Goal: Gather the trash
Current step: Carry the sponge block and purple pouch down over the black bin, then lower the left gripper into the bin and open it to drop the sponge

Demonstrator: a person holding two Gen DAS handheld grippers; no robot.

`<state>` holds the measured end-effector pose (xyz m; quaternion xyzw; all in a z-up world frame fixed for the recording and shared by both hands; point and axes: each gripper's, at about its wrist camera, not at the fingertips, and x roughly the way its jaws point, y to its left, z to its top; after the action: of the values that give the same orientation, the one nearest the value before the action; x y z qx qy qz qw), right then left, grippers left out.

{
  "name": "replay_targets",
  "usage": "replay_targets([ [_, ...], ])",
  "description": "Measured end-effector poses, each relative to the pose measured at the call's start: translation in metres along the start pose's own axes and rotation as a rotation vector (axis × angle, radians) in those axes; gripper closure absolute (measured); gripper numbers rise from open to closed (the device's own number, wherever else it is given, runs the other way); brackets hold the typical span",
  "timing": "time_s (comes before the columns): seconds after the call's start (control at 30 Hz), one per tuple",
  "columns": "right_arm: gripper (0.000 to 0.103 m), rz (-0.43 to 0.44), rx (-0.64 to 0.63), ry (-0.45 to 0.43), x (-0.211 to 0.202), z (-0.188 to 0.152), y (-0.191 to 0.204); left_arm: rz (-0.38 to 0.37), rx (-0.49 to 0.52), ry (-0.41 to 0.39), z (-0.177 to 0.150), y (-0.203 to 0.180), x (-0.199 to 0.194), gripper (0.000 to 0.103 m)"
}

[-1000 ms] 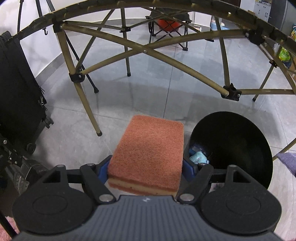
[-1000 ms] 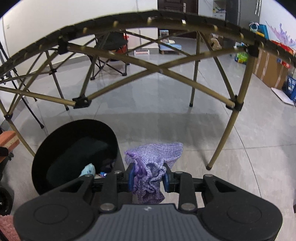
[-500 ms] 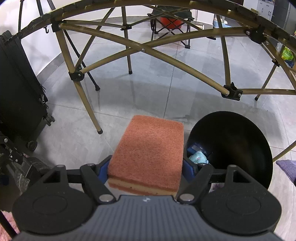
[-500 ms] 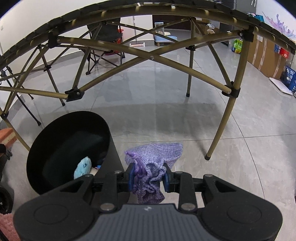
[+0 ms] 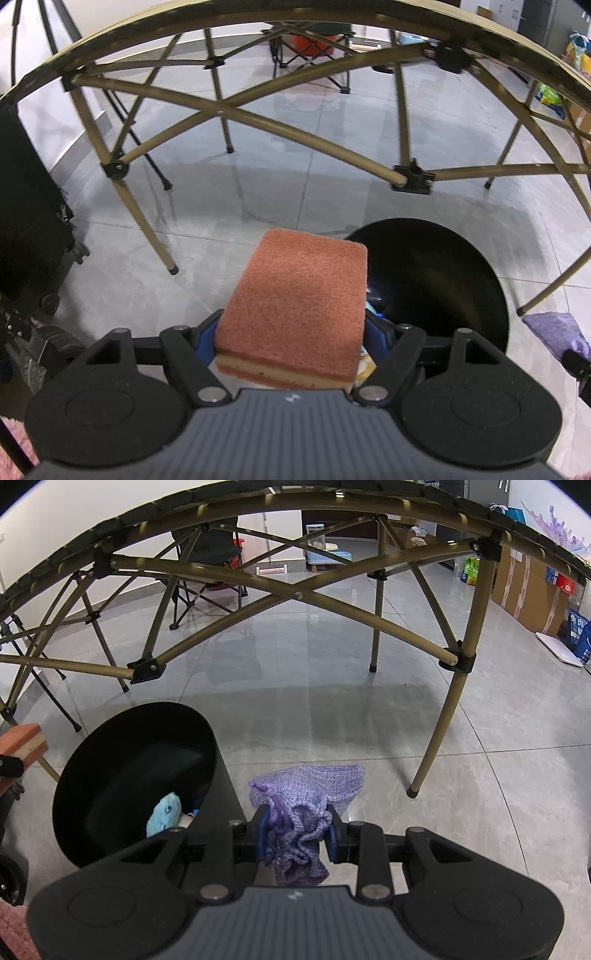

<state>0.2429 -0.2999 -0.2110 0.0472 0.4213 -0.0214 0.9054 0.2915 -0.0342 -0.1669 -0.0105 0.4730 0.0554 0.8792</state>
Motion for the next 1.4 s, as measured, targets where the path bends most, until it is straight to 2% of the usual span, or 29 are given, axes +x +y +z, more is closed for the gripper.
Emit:
replay_targets([
  [0.6,0.074,-0.017,0.019,-0.001,-0.001,-0.002,-0.009,-0.054,0.087,0.059,0.000,-0.078,0.015,0.027],
  [1.1,0.074,-0.042,0.045,0.006,0.004,-0.001,-0.015,-0.089,0.075,0.163,-0.001,-0.115,0.038,0.027],
  [1.4,0.074,-0.058,0.045,0.018,0.008,-0.002,-0.016,-0.046,0.031,0.227,-0.003,-0.117,0.056,0.027],
])
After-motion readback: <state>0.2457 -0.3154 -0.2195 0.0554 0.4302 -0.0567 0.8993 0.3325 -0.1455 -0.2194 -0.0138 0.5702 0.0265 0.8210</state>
